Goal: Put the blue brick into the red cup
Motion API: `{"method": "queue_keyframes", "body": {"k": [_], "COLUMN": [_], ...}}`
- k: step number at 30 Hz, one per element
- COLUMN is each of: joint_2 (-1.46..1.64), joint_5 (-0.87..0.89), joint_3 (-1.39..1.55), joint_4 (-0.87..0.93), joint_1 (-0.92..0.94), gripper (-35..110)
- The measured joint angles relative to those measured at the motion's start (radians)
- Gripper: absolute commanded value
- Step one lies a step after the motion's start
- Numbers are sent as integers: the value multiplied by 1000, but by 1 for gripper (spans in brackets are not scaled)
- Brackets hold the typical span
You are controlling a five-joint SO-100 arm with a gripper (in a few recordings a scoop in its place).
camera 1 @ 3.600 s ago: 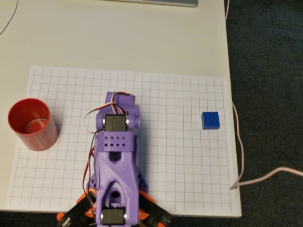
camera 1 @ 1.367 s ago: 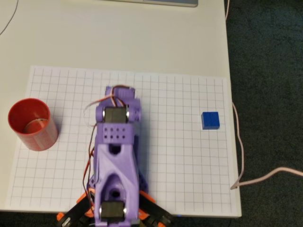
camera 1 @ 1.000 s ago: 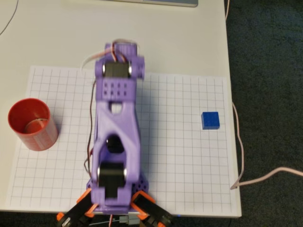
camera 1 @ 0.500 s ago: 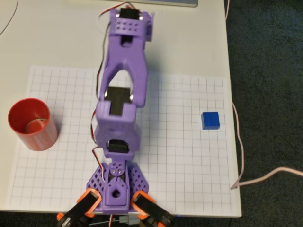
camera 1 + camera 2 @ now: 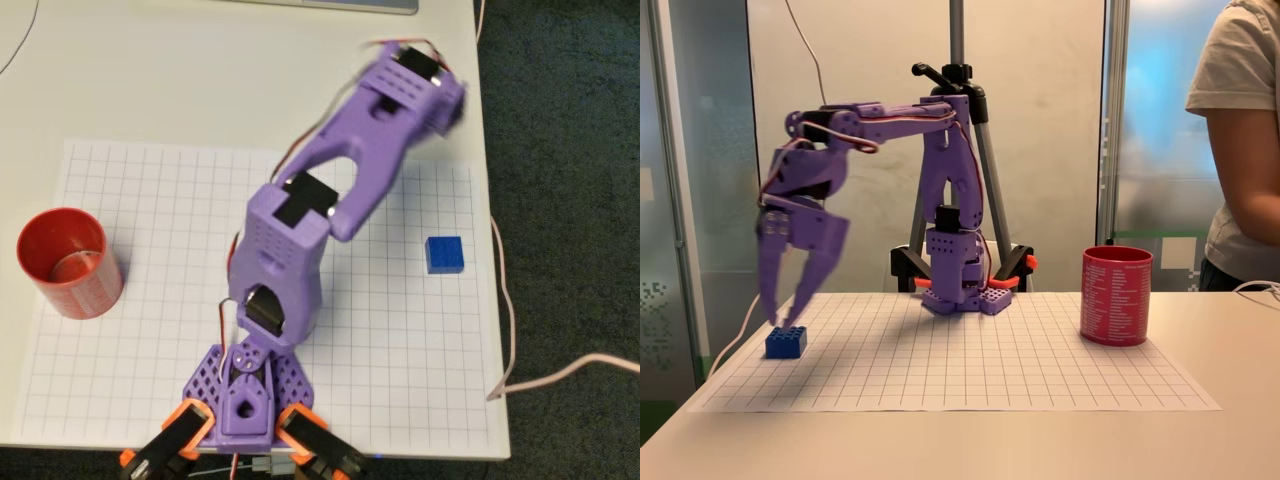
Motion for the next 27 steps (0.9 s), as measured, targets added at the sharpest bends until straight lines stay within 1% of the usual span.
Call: {"method": "queue_keyframes", "body": {"k": [8,13,22,27], "joint_2": [44,74,137,172], "joint_5": [71,87,173,190], "joint_3": [-11,14,147,149], "joint_4": [110,120,187,255], "joint_1": [166,225,249,272], "gripper": [0,0,0,0]}}
